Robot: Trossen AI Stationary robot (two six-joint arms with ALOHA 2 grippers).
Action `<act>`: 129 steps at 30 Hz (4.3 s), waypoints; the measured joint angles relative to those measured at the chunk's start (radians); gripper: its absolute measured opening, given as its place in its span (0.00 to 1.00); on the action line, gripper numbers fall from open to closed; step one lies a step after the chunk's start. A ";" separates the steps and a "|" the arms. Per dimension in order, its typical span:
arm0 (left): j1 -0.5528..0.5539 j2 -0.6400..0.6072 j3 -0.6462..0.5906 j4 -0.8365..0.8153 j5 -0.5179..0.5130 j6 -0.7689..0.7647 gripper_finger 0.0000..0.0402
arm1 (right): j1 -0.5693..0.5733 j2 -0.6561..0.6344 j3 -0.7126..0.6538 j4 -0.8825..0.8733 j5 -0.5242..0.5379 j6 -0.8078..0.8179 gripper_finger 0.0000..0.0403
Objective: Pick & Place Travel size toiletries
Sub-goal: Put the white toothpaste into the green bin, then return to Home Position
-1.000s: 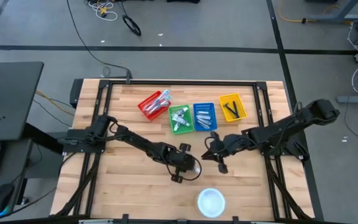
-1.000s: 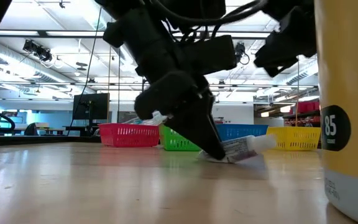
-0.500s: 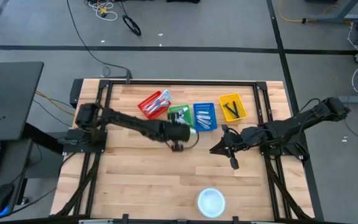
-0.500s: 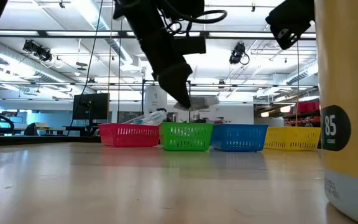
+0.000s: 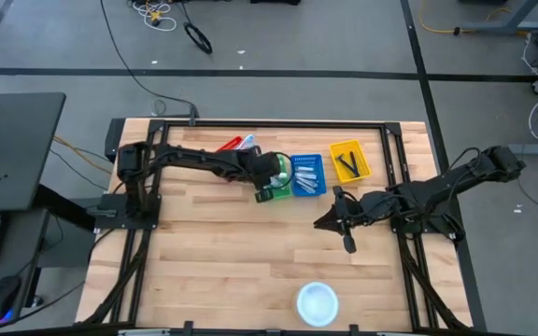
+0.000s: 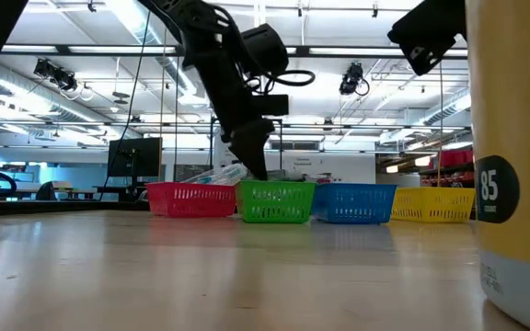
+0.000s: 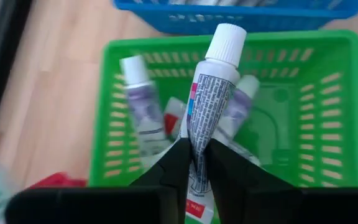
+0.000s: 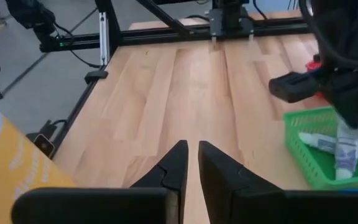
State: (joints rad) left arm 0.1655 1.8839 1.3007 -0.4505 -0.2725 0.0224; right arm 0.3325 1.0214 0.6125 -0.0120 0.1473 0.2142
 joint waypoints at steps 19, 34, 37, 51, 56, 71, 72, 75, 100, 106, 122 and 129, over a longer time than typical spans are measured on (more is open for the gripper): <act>-0.073 -0.201 0.051 -0.190 0.013 -0.200 0.46 | -0.017 0.001 0.000 -0.015 -0.043 -0.051 0.11; -0.281 -1.055 -0.488 -0.075 -0.072 -0.313 0.44 | -0.016 0.004 0.000 -0.005 -0.089 -0.052 0.11; -0.316 -1.219 -0.679 0.097 -0.060 -0.342 0.44 | -0.020 0.014 0.000 0.008 -0.093 -0.058 0.11; -0.324 -1.501 -1.054 0.419 0.065 -0.219 0.44 | -0.031 0.033 0.000 0.082 -0.052 -0.042 0.11; -0.324 -1.507 -1.060 0.418 -0.032 -0.261 0.44 | -0.033 0.033 0.000 0.089 -0.122 -0.027 0.11; -0.324 -1.505 -1.060 0.418 -0.029 -0.274 0.44 | -0.033 0.033 0.000 0.083 -0.131 -0.009 0.11; -0.324 -1.505 -1.060 0.418 -0.029 -0.268 0.44 | -0.033 0.033 0.000 0.084 -0.131 -0.009 0.11; -0.324 -1.505 -1.060 0.418 -0.029 -0.249 0.44 | -0.033 0.033 0.000 0.084 -0.130 -0.009 0.11; -0.324 -1.505 -1.060 0.418 -0.029 -0.251 0.44 | -0.033 0.033 0.000 0.205 0.150 0.028 0.11; -0.324 -1.505 -1.060 0.417 -0.029 -0.251 0.44 | -0.033 0.033 0.000 0.292 0.078 0.033 0.11; -0.324 -1.505 -1.059 0.417 -0.029 -0.246 0.44 | -0.039 0.033 0.000 0.413 -0.001 -0.020 0.11; -0.324 -1.505 -1.059 0.417 -0.029 -0.246 0.44 | -0.040 0.033 0.000 0.414 0.000 -0.020 0.11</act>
State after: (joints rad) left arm -0.1585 0.3794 0.2413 -0.0330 -0.3016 -0.2236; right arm 0.2928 1.0542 0.6125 0.4025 0.1470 0.1940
